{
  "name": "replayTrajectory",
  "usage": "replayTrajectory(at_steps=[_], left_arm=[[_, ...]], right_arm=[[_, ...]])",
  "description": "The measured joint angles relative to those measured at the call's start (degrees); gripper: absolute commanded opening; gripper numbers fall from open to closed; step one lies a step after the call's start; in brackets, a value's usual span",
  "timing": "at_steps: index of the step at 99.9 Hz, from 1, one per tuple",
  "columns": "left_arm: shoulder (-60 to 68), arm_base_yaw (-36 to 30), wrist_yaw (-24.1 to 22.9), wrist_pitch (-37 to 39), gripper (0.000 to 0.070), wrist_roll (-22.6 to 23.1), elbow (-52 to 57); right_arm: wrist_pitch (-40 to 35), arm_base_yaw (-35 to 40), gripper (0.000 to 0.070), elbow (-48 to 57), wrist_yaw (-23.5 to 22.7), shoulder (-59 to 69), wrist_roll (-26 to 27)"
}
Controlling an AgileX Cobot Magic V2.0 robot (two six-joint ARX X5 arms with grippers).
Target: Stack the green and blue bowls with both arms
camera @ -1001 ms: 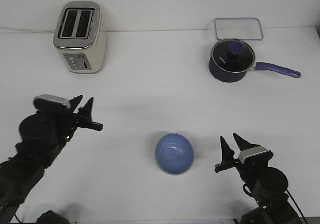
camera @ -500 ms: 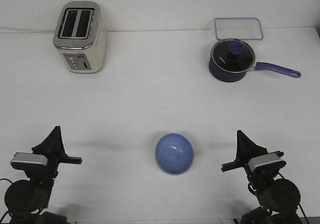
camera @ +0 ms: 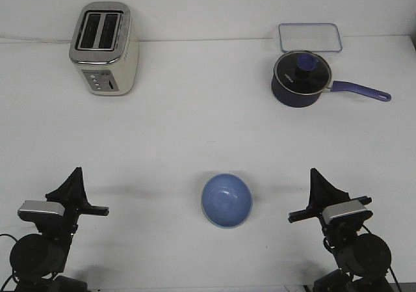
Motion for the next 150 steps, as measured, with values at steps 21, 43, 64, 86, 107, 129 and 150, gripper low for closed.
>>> replayTrajectory(at_steps=[21,43,64,86,107,129,150], left_arm=[[0.0,0.0,0.0,-0.02,0.0014,-0.02,0.0],[0.0,0.02,0.0,0.55,0.0014,0.02,0.0],[-2.93,7.02,5.79,6.01,0.0014,0.46,-6.6],[-10.36,12.92,11.87,8.7,0.0014,0.24,-18.21],[-14.93,14.49,12.04,8.76,0.0014,-0.48,-21.51],[-14.91,13.75,12.09,8.5,0.0014,-0.87,-21.51],[-14.88,13.75,12.07,8.5,0.0014,-1.09,-21.51]], right_arm=[[0.2,0.0,0.0,0.0,0.0,0.0,0.0],[0.2,0.0,0.0,0.0,0.0,0.0,-0.02],[0.2,0.0,0.0,0.0,0.0,0.0,-0.07],[0.2,0.0,0.0,0.0,0.0,0.0,-0.2],[0.24,0.0,0.0,0.0,0.0,0.0,-0.35],[0.22,0.0,0.0,0.0,0.0,0.0,-0.39],[0.24,0.0,0.0,0.0,-0.02,0.0,-0.39]])
